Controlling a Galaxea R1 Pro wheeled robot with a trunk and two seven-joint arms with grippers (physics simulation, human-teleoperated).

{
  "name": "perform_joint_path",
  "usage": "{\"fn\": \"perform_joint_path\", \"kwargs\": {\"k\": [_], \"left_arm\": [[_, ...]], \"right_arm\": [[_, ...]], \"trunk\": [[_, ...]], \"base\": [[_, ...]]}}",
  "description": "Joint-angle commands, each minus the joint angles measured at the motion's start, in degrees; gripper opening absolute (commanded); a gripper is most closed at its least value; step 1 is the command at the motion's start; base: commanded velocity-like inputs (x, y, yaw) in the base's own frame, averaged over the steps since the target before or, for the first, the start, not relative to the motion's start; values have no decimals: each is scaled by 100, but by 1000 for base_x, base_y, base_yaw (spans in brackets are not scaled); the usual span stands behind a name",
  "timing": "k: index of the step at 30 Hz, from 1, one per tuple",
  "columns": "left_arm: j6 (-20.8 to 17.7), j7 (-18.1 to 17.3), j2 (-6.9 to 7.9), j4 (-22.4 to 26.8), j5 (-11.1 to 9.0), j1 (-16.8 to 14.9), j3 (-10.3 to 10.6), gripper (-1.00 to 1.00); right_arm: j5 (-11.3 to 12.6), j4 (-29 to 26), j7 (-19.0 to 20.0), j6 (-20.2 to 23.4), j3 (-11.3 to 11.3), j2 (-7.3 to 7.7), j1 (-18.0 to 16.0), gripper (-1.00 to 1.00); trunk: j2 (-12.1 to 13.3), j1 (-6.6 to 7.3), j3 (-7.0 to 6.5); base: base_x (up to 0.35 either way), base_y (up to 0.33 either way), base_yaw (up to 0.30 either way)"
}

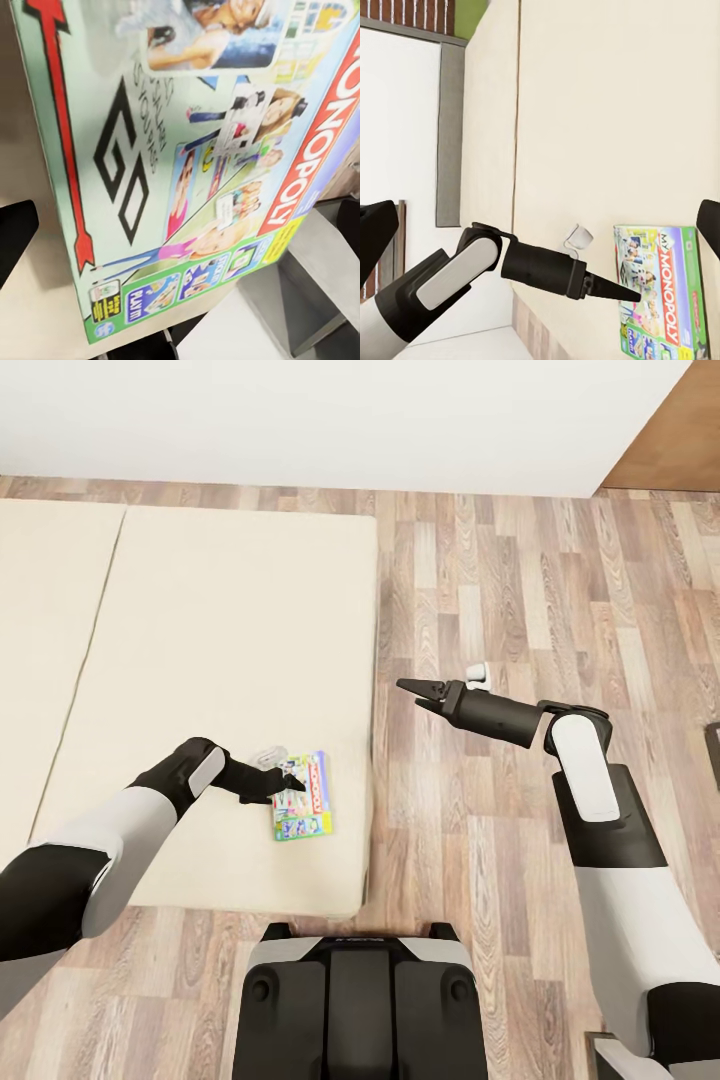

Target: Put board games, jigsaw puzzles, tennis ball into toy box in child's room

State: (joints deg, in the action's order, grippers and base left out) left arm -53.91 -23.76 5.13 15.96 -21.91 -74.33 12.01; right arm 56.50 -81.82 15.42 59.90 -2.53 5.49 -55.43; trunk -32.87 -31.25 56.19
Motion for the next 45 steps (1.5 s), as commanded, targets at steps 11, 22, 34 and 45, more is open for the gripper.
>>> {"fn": "perform_joint_path", "kwargs": {"k": [11,22,34,45], "left_arm": [[-14,-23,2,6,-15,-2,38,100],[-14,-22,-3,10,-15,-2,38,100],[-14,-23,-3,12,-15,-2,38,100],[-14,-23,-3,13,-15,-2,38,100]], "right_arm": [[-60,-1,60,10,-1,12,-3,100],[-60,-3,59,10,-1,19,-3,100],[-60,-1,58,10,-5,6,-3,100],[-60,-7,59,10,-4,5,-3,100]], "trunk": [[-6,-2,4],[-6,-2,4],[-6,-2,4],[-6,-2,4]], "base": [[0,-8,0],[0,-125,0],[-4,-40,0],[-13,-96,0]]}}
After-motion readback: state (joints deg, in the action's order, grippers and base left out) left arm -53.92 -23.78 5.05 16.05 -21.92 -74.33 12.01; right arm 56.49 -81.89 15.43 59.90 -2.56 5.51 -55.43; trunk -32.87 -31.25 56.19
